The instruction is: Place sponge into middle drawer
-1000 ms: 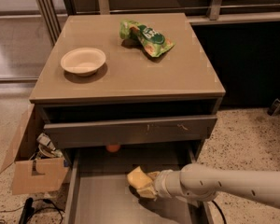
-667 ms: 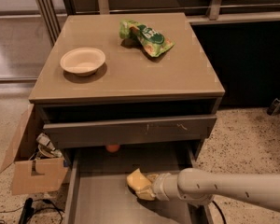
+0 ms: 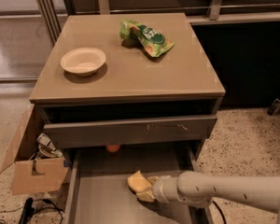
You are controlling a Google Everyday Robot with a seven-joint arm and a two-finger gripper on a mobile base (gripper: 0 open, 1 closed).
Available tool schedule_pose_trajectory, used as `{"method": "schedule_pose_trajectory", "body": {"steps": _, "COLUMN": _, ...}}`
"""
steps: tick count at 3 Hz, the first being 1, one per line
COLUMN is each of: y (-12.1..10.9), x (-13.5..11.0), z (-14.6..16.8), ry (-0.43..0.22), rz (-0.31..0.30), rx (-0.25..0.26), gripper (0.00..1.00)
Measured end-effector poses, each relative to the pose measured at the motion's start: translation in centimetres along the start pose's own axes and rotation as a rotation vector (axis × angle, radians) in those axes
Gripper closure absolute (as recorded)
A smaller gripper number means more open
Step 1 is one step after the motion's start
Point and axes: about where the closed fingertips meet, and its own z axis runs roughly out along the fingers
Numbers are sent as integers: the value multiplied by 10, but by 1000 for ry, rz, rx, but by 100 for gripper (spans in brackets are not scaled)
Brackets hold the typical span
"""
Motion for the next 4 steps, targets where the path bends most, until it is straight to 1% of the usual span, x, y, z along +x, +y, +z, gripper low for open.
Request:
{"method": "schedule_pose_trajectory", "body": {"steps": 3, "y": 0, "x": 0, "z": 0, "ry": 0, "rz": 0, "rx": 0, "gripper": 13}}
{"method": "schedule_pose_trajectory", "body": {"steps": 4, "y": 0, "x": 0, "z": 0, "ry": 0, "rz": 0, "rx": 0, "gripper": 0}}
